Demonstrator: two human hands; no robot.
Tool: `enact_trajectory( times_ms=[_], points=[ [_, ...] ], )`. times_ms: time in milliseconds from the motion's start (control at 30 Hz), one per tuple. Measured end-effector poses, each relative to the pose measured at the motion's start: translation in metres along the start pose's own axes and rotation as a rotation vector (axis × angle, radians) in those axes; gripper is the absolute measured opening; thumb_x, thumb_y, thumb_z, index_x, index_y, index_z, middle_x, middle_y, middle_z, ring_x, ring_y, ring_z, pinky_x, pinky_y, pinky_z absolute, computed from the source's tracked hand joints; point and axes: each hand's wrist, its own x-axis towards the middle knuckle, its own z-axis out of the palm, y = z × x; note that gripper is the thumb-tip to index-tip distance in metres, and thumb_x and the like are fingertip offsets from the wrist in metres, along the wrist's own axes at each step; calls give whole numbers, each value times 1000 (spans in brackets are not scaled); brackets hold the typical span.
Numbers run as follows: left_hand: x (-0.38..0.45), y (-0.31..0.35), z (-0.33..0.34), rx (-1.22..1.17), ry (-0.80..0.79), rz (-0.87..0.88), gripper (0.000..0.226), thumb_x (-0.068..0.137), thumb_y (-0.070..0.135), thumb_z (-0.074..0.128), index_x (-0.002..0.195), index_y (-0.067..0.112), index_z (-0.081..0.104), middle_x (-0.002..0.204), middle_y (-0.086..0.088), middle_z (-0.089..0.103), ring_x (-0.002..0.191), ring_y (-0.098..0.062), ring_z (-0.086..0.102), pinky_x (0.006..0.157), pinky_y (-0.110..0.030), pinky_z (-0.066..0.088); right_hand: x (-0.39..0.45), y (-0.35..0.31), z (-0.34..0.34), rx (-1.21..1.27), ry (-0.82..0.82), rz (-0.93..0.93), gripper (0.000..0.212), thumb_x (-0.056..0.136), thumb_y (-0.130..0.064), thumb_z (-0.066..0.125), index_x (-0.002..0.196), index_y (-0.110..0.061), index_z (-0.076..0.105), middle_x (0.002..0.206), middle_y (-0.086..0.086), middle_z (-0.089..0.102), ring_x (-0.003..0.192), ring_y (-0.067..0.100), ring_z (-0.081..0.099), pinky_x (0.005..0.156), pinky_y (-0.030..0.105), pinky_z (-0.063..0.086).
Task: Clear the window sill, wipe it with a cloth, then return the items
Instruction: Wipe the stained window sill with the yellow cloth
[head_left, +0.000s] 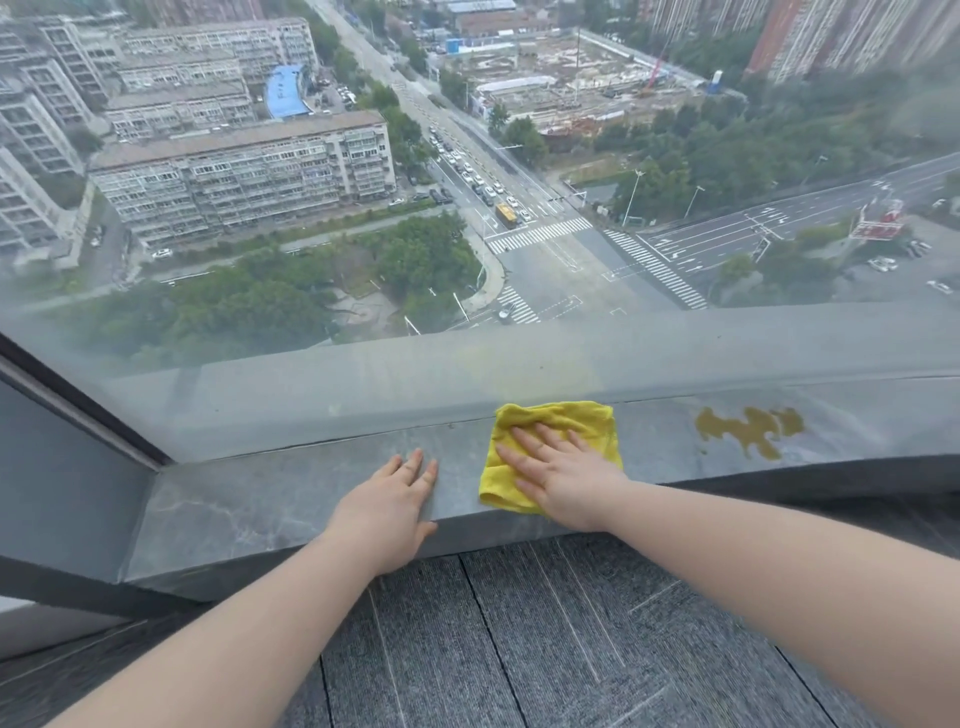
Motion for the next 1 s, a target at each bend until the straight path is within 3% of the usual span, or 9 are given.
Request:
enact_trajectory(
  times_ms=[233, 367, 467, 567, 667, 833, 1000],
  points=[
    [0, 6, -18, 78, -73, 1, 76, 96, 52, 39, 152, 18, 0, 161, -4, 2, 148, -23, 10, 119, -35, 17, 8, -11, -1, -31, -16, -64, 56, 100, -50, 20, 151, -38, 0, 161, -10, -9, 148, 13, -10, 121, 42, -5],
    [5, 25, -35, 207, -115, -55, 78, 92, 62, 34, 149, 9, 23, 151, -11, 32, 133, -31, 40, 103, -44, 42, -16, 29, 3, -4, -11, 18, 57, 100, -52, 20, 151, -39, 0, 161, -10, -10, 148, 11, -9, 121, 40, -2],
    [11, 50, -41, 195, -84, -91, 77, 90, 66, 30, 143, 10, 33, 136, -11, 49, 121, -33, 51, 93, -45, 49, -41, 72, 7, 24, -14, 109, 57, 99, -53, 18, 151, -39, -4, 160, -11, -12, 148, 10, -10, 121, 39, -2],
    [22, 84, -42, 81, -16, -23, 77, 92, 64, 29, 151, 16, 14, 154, -7, 28, 141, -33, 28, 106, -47, 40, -62, 112, 11, 53, -21, 182, 58, 99, -55, 17, 150, -40, -5, 160, -11, -14, 148, 10, -11, 121, 39, -2],
    [39, 120, -49, 40, 22, 90, 75, 94, 60, 29, 152, 19, 6, 161, -1, 8, 148, -22, 9, 116, -42, 28, -75, 144, 14, 86, 0, 246, 58, 98, -55, 17, 150, -40, -6, 160, -11, -13, 148, 11, -10, 121, 40, -2],
    [79, 168, -54, 43, 33, 241, 74, 95, 57, 32, 153, 22, 3, 161, 4, -3, 148, -14, -1, 119, -38, 19, -86, 190, 16, 141, 38, 347, 59, 98, -56, 17, 151, -39, -4, 160, -10, -12, 148, 11, -10, 121, 41, -1],
    [110, 210, -57, 86, -18, 361, 75, 95, 54, 38, 152, 27, -3, 161, 9, -6, 148, -13, -3, 119, -38, 19, -89, 216, 19, 150, 56, 404, 59, 98, -57, 15, 150, -39, -6, 160, -9, -13, 148, 12, -11, 121, 42, -2]
  ],
)
